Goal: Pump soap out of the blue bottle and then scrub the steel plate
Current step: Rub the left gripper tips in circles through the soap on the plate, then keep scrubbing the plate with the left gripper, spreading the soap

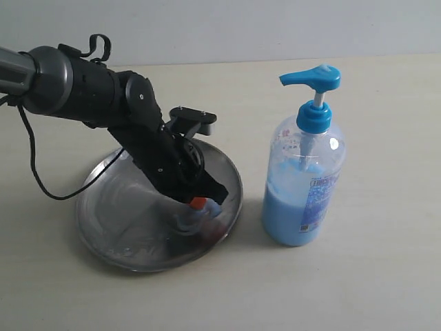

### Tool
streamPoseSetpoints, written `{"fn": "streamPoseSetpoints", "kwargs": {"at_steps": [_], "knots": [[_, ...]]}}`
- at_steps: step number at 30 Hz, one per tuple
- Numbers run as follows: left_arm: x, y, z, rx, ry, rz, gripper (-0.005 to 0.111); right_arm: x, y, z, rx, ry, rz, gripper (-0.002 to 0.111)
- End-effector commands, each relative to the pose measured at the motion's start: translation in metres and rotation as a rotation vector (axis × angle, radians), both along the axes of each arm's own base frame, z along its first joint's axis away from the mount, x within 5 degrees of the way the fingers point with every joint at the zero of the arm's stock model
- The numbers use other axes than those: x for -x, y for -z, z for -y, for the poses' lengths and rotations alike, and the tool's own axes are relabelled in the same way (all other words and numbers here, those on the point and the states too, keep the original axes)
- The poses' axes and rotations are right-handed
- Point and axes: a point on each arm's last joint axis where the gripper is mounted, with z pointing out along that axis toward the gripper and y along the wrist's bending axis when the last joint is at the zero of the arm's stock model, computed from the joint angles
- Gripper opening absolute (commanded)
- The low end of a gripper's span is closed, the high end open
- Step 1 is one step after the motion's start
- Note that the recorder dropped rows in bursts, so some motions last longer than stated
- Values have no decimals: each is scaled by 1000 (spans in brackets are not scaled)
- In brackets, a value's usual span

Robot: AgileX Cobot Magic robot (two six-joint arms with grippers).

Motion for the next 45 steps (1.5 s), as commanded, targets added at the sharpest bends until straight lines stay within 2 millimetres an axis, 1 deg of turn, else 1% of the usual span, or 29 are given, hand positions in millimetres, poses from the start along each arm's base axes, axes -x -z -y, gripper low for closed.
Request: {"fn": "streamPoseSetpoints", "kwargs": {"at_steps": [1,7,11,18,21,27,31,35,40,43,45], "knots": [[1,0,-8,-32,2,-51,0,0,-1,-1,-1,-12,20,10],[10,1,-7,-54,36,-119,0,0,-1,-1,-1,-12,20,10],[16,0,1,-37,41,-129,0,0,-1,-1,-1,-12,20,10],[20,-1,16,-10,52,-61,0,0,-1,-1,-1,-12,20,10],[19,-1,21,10,41,-14,0,0,-1,-1,-1,-12,20,10],[11,-3,23,39,8,63,0,0,-1,-1,-1,-12,20,10],[9,-2,22,19,35,96,0,0,-1,-1,-1,-12,20,10],[9,-1,17,-13,56,89,0,0,-1,-1,-1,-12,20,10],[5,0,4,-49,21,28,0,0,-1,-1,-1,-12,20,10],[6,1,-3,-68,20,-24,0,0,-1,-1,-1,-12,20,10],[8,1,-4,-78,28,-47,0,0,-1,-1,-1,-12,20,10]]}}
